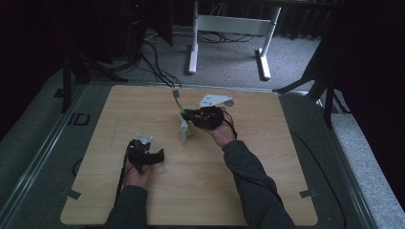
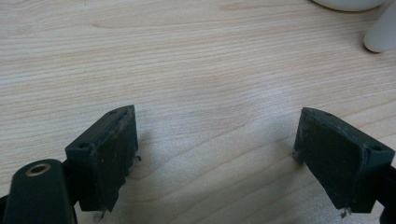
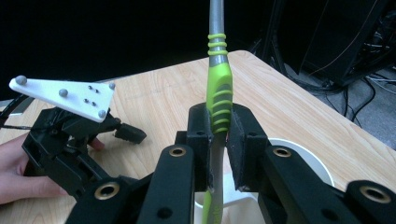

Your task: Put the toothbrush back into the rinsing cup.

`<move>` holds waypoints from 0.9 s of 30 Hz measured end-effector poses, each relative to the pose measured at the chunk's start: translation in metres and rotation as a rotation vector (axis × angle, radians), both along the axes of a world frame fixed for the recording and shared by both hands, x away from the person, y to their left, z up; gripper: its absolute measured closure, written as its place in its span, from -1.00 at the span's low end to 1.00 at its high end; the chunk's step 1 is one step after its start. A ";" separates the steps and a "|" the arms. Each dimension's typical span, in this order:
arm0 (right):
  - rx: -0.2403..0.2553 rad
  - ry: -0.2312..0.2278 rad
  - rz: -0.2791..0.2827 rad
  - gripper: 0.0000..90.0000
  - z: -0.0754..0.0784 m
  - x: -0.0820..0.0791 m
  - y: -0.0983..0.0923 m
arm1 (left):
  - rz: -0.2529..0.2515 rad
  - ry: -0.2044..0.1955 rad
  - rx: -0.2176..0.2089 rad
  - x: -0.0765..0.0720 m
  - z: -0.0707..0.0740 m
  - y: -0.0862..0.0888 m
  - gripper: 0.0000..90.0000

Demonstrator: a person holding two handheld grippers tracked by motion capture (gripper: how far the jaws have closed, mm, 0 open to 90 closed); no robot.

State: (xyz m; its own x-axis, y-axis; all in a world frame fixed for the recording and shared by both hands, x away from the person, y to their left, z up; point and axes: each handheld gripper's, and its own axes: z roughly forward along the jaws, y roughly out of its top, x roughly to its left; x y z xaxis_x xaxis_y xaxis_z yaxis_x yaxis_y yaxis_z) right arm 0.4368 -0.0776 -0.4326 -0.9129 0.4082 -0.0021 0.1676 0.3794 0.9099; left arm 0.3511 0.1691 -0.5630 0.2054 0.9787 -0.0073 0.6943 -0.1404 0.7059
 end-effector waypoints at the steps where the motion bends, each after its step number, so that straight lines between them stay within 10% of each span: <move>1: 0.002 -0.001 0.000 0.77 0.000 0.000 0.001 | 0.000 0.000 0.000 0.000 0.000 0.000 -0.69; 27: 0.041 -0.004 -0.022 0.77 -0.001 0.000 0.013 | 0.003 -0.002 -0.002 0.000 0.000 0.000 -0.69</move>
